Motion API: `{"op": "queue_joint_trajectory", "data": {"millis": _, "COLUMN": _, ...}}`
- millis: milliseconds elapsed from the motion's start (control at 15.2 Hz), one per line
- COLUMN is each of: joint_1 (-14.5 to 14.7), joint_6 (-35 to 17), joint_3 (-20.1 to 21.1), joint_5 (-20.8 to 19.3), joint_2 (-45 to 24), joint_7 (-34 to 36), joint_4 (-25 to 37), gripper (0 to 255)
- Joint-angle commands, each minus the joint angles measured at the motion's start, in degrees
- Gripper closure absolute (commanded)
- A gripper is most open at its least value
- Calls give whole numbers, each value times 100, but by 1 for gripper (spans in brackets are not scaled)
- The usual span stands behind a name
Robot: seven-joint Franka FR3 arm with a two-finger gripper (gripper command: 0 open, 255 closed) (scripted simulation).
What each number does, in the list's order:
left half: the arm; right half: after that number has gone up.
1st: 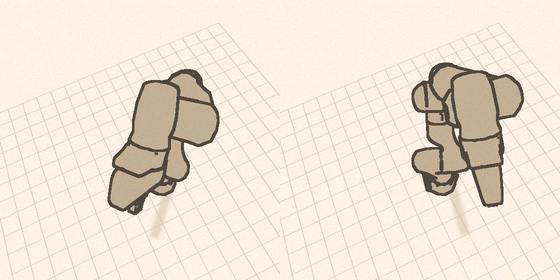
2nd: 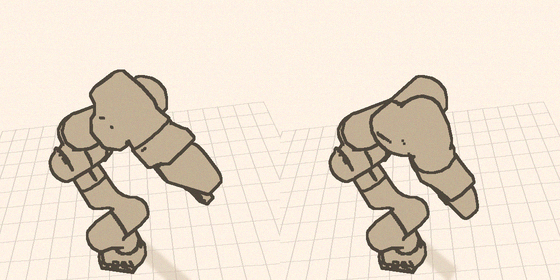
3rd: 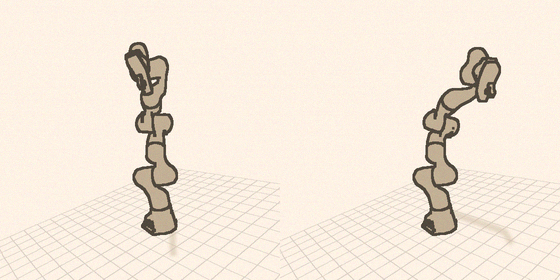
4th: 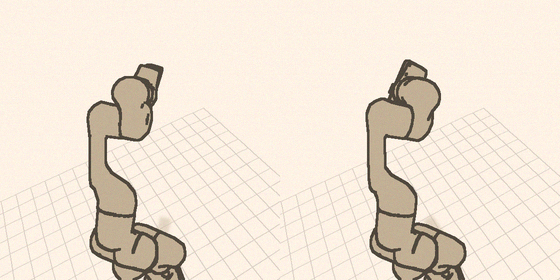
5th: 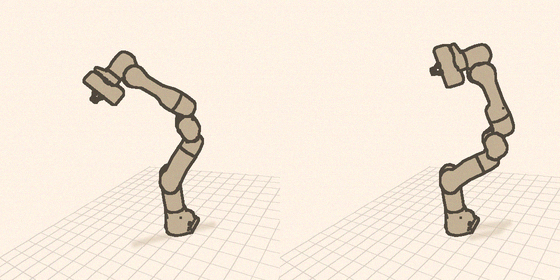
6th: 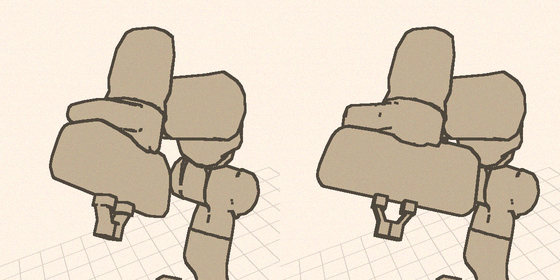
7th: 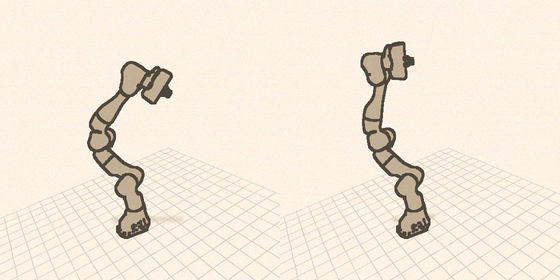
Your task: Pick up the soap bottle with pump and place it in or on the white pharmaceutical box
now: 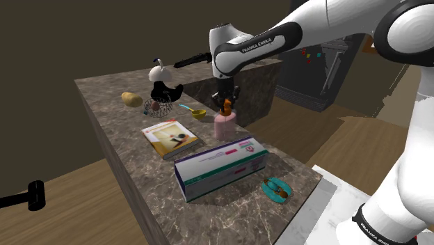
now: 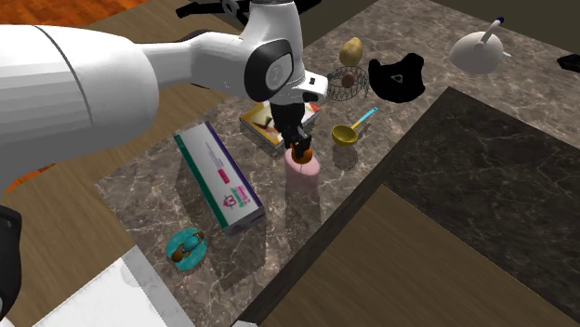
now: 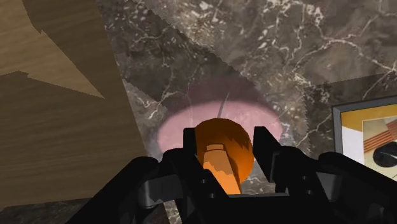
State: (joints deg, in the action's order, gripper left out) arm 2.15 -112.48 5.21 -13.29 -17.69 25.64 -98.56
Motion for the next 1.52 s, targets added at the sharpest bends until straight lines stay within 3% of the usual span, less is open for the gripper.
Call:
{"op": "queue_joint_trajectory", "data": {"millis": 0, "joint_1": -1, "joint_6": 122, "joint_3": 2, "joint_5": 13, "joint_2": 50, "joint_7": -25, "joint_4": 66, "gripper": 255}}
{"op": "queue_joint_trajectory", "data": {"millis": 1452, "joint_1": 38, "joint_6": 1705, "joint_3": 31, "joint_5": 112, "joint_2": 247, "joint_7": -320, "joint_4": 1478, "gripper": 255}}
